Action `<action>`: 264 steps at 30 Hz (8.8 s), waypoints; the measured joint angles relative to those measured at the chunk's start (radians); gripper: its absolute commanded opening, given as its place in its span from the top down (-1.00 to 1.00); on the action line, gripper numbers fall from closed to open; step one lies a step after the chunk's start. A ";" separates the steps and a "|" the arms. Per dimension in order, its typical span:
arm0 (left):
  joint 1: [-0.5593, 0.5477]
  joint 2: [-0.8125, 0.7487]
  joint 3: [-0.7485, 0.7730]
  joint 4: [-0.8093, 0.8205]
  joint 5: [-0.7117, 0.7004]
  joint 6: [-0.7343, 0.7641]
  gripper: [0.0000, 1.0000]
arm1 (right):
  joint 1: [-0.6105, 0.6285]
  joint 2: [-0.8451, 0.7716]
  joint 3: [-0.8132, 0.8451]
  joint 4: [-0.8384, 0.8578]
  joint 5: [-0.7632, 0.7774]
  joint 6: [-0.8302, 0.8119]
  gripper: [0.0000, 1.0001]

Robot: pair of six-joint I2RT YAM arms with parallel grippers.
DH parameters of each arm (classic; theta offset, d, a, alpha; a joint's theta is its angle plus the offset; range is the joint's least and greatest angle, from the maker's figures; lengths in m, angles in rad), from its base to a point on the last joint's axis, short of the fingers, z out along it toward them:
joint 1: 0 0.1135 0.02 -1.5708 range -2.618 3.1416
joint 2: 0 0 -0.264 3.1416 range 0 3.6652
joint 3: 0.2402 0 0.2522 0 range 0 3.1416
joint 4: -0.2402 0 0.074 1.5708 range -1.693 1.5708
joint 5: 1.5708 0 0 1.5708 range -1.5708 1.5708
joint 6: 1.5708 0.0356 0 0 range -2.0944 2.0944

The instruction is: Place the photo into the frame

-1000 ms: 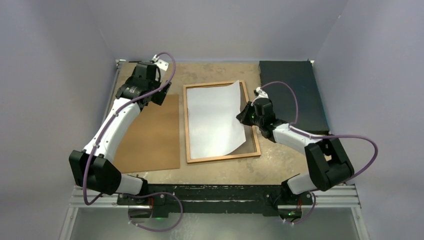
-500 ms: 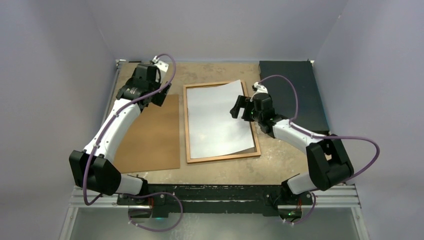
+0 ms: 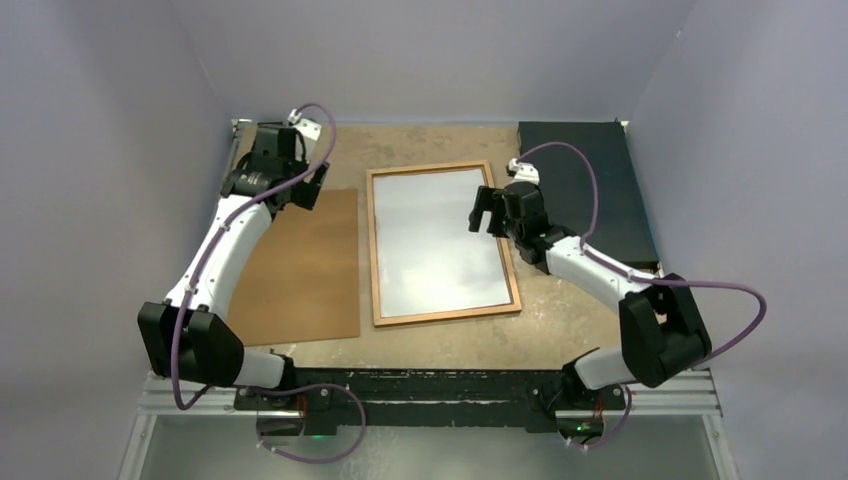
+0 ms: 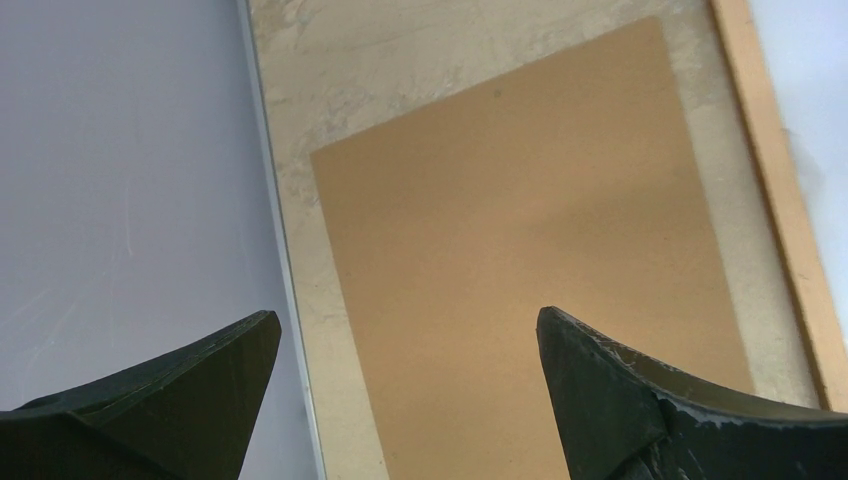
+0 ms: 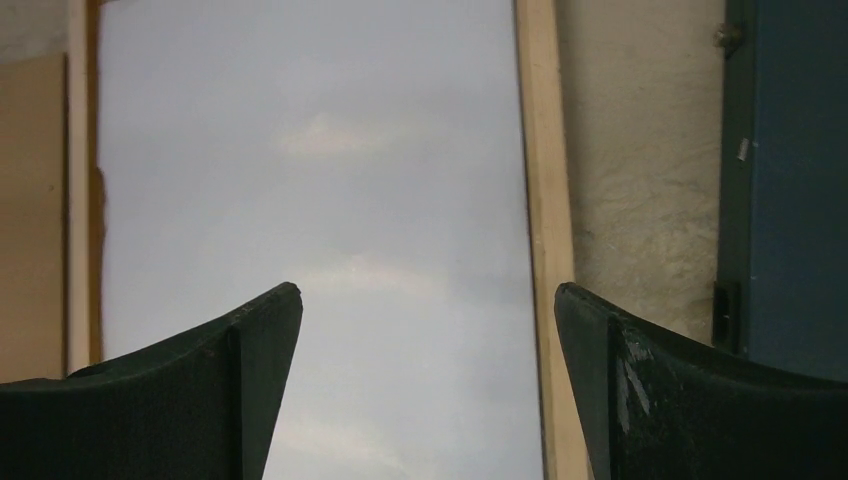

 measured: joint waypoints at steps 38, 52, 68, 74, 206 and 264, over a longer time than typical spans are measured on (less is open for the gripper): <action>0.692 0.286 -0.415 0.356 0.110 0.309 0.39 | 0.631 0.882 1.049 -0.401 0.090 0.182 -0.96; 0.697 0.322 -0.417 0.468 0.129 0.262 0.65 | 0.632 0.946 1.130 -0.433 0.084 0.239 -0.97; 0.660 0.397 -0.352 0.505 0.209 0.243 0.86 | 0.623 0.967 1.178 -0.445 -0.047 0.332 -0.97; 0.614 0.388 -0.370 0.526 0.239 0.282 0.90 | 0.596 0.967 1.175 -0.429 -0.101 0.381 -0.97; 0.297 0.399 -0.318 0.435 0.321 0.325 1.00 | 0.266 0.533 0.386 0.072 -0.388 0.488 -0.71; 0.348 0.329 0.172 -0.193 0.603 0.202 -0.80 | 0.242 0.515 0.585 0.198 -0.642 0.495 1.00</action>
